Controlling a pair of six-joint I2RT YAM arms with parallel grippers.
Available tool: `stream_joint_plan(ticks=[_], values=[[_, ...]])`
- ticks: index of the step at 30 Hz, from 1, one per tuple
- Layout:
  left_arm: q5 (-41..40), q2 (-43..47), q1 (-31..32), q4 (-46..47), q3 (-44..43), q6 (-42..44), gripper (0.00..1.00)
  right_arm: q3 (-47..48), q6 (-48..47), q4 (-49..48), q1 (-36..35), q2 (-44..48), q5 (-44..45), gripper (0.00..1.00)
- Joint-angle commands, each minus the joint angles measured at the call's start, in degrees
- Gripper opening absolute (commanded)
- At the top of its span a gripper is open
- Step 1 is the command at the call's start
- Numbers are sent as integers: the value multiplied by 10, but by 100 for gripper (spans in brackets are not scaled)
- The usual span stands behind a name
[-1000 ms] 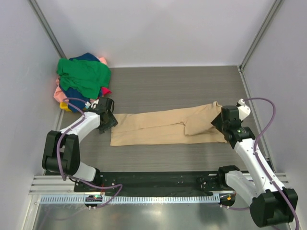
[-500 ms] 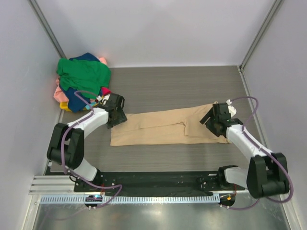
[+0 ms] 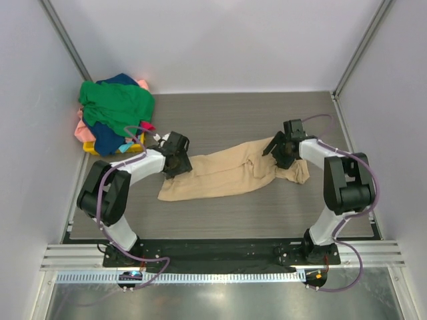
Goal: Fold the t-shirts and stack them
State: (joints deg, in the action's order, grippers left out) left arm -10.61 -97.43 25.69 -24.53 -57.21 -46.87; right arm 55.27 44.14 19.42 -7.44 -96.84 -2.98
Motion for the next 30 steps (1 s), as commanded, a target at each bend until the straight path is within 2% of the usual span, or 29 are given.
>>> stream_joint_plan(ticks=[1,6,9,13,18,21,22,24,30], values=[[84,-28,39,26,42,-59,61,26,-8,-16,-13,-102,-41,72],[103,-22,84,54,105,-113,61,147,-19,12,-30,-206,-50,72],[121,-15,117,84,141,-143,61,261,-35,51,-53,-280,-49,71],[139,-19,194,130,184,-205,61,442,-48,89,-85,-375,-58,69],[158,-44,281,175,177,-276,60,636,-77,111,-115,-479,-102,68],[205,-62,327,243,173,-336,60,728,-96,116,-134,-538,-127,68],[216,-72,348,286,172,-350,61,750,-103,116,-136,-560,-133,69],[234,-79,369,309,162,-380,61,799,-106,120,-141,-582,-140,70],[231,-49,424,310,135,-410,60,861,-119,120,-141,-618,-139,73]])
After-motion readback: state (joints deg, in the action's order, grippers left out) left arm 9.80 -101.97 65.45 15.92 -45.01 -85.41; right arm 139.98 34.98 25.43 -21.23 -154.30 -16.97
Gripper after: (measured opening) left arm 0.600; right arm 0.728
